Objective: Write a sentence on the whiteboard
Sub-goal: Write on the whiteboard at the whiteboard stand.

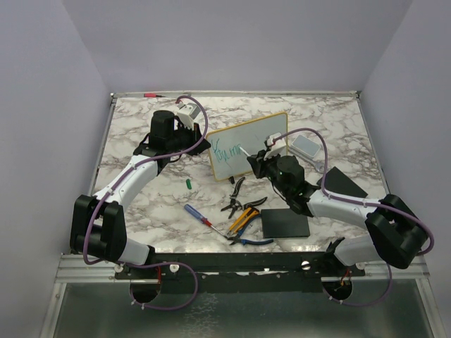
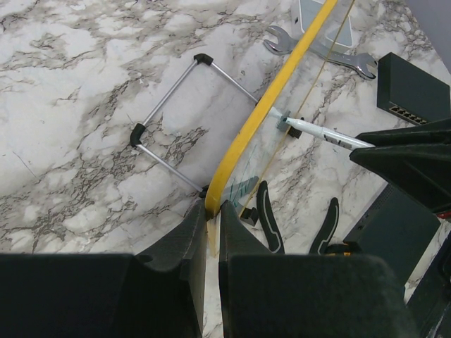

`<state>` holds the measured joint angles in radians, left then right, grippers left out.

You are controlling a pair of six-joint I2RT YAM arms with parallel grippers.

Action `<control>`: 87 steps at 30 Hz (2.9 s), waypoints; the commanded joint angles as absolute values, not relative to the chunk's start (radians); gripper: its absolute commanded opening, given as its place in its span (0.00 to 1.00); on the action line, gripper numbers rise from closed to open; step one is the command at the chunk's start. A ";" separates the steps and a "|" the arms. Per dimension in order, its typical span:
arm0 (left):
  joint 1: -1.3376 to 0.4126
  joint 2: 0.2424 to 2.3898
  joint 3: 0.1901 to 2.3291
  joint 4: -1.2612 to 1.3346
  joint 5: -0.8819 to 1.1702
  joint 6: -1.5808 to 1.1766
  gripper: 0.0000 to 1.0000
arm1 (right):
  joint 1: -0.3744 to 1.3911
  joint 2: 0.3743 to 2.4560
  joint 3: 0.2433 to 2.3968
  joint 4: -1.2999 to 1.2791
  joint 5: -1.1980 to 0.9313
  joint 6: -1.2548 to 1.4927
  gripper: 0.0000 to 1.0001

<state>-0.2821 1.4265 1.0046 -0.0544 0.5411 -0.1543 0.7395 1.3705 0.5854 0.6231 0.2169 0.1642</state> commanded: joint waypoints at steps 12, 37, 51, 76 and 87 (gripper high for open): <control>-0.286 1.405 1.015 -0.062 0.525 -0.136 0.04 | 0.736 1.369 0.600 0.618 0.259 0.147 0.01; -0.285 1.402 1.015 -0.062 0.525 -0.136 0.04 | 0.735 1.273 0.554 0.594 0.294 0.162 0.01; -0.286 1.399 1.014 -0.062 0.525 -0.134 0.04 | 0.736 1.307 0.580 0.616 0.229 0.157 0.01; -0.287 1.401 1.014 -0.063 0.527 -0.134 0.04 | 0.727 1.342 0.590 0.603 0.354 0.145 0.01; -0.286 1.402 1.014 -0.062 0.526 -0.134 0.04 | 0.721 1.288 0.568 0.625 0.275 0.111 0.01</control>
<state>-0.2832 1.4250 1.0046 -0.0547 0.5411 -0.1516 0.7288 1.3396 0.5819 0.6029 0.3016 0.1486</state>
